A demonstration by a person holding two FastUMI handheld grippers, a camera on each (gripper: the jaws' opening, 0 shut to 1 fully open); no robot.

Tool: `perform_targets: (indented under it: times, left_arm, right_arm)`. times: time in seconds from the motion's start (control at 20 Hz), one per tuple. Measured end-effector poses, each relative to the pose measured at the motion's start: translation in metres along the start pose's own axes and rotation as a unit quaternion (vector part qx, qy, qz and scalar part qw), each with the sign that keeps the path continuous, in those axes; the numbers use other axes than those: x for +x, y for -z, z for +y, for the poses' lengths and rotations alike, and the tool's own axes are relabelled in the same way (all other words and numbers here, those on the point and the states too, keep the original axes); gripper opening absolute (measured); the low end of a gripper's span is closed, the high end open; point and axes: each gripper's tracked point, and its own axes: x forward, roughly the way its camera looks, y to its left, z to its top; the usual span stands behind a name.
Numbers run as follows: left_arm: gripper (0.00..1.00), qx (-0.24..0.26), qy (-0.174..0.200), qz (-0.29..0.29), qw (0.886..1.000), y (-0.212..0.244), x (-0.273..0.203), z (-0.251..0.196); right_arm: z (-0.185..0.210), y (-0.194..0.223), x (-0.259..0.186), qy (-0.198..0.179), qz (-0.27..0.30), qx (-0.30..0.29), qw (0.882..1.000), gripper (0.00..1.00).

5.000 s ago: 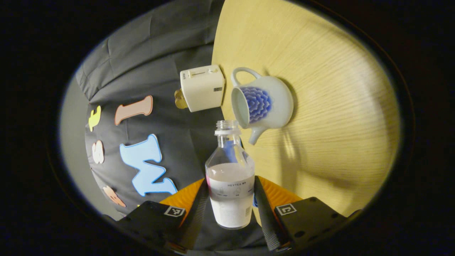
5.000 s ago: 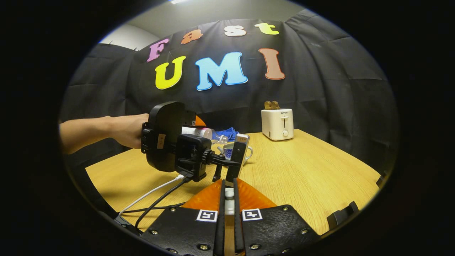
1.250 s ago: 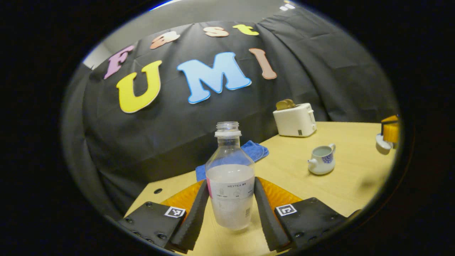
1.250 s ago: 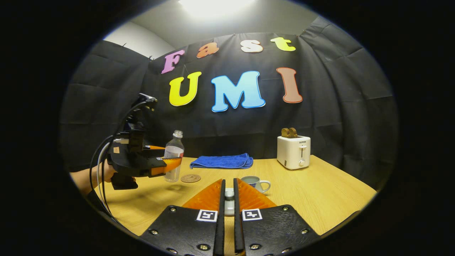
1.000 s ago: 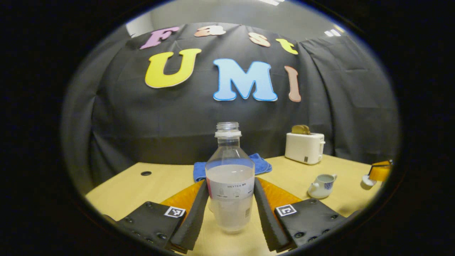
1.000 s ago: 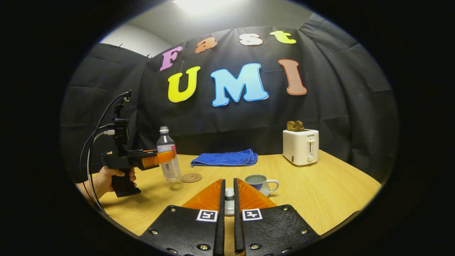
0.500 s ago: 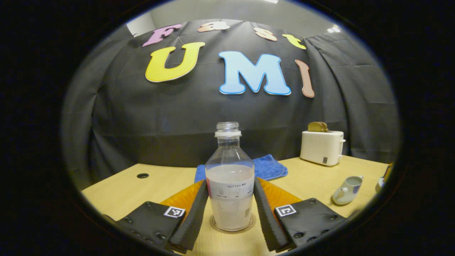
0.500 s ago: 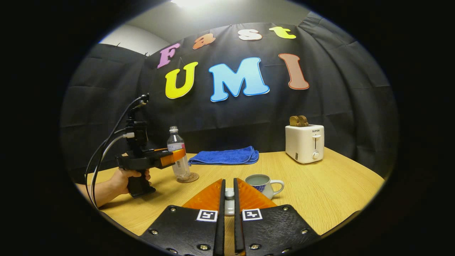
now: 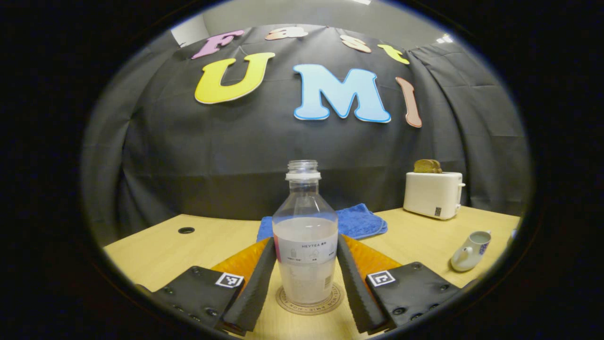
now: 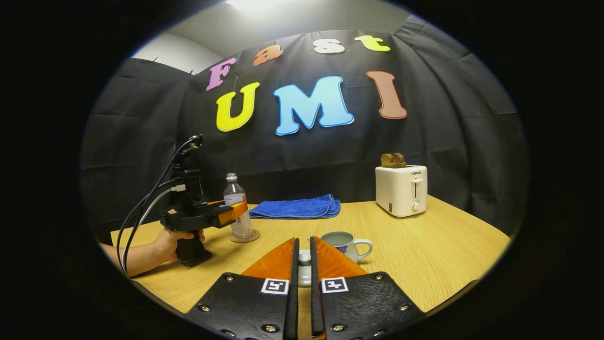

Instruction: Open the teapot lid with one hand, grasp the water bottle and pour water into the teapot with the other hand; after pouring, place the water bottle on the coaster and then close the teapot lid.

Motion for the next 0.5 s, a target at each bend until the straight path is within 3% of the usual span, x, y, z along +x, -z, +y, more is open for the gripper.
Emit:
perform_targets:
  times: [0.15, 0.3, 0.5]
  left_arm:
    - [0.89, -0.001, -0.001, 0.003, 1.0, 0.004, 0.001, 0.0]
    - [1.0, 0.004, -0.013, -0.01, 1.0, -0.007, -0.004, 0.003]
    - [1.0, 0.008, -0.032, -0.035, 0.999, -0.025, -0.021, 0.013]
  right_arm:
    - [-0.001, 0.0, 0.0, 0.001, -0.001, -0.001, 1.0, 0.11]
    - [-0.004, -0.001, 0.001, 0.005, -0.002, -0.003, 1.0, 0.11]
    - [-0.016, -0.012, 0.008, 0.025, -0.017, 0.004, 1.0, 0.11]
